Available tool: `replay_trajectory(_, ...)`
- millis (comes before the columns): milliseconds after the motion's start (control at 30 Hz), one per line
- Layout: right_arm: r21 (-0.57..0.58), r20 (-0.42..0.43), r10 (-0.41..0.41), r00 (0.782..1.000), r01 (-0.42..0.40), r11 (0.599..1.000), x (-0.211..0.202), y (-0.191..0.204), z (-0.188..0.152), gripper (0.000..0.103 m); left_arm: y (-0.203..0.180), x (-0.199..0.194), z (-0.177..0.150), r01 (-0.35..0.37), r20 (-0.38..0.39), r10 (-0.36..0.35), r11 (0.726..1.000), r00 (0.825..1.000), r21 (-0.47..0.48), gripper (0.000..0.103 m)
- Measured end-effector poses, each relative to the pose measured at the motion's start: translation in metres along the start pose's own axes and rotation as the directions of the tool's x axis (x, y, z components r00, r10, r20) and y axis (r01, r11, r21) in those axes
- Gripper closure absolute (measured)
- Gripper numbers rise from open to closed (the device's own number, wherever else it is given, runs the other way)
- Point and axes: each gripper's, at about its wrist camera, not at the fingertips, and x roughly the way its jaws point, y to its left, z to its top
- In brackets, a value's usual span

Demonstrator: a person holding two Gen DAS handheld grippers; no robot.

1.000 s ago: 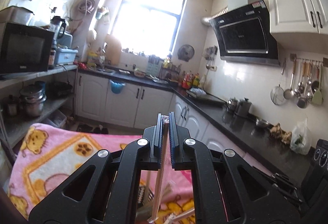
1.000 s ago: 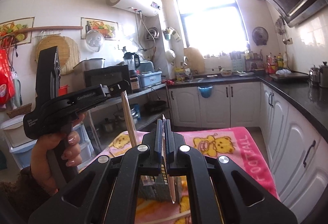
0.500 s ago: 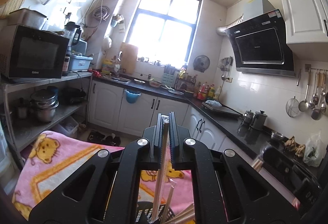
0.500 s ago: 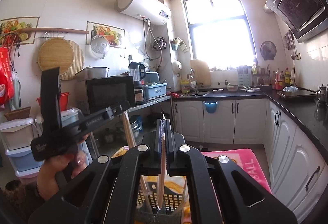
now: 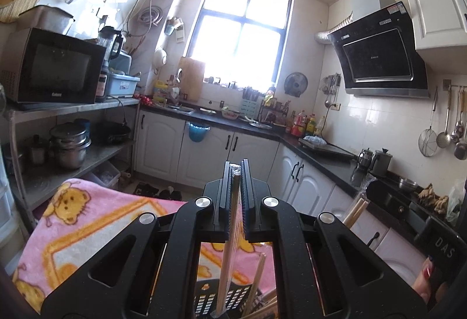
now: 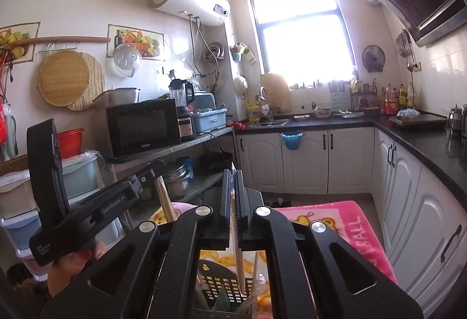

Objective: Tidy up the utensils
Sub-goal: 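Raise the left tool's chopstick into the basket while the right tool inserts its own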

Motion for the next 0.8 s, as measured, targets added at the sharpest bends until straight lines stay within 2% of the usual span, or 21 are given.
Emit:
replay_trajectory(233,0.017,-0.043,0.004,0.999,-0.003,1.000,0.015,-0.003,-0.018,0.100,0.004,0.005,-0.023,0.007,-0.040,-0.007,1.000,0.999,-0.005,0.100)
replay_trajectory(700,0.022,-0.098,-0.004,0.995,0.007,1.000,0.019,-0.003,-0.044,0.099,0.011,0.011,-0.056,0.006,-0.095,-0.009,1.000,0.995,-0.024,0.100)
replay_trajectory(800,0.034,-0.107,-0.006,0.994,0.010,0.999,0.018,-0.006,-0.047,0.093,0.012,0.012,-0.060,0.007,-0.104,-0.009,1.000,0.995,-0.022,0.100)
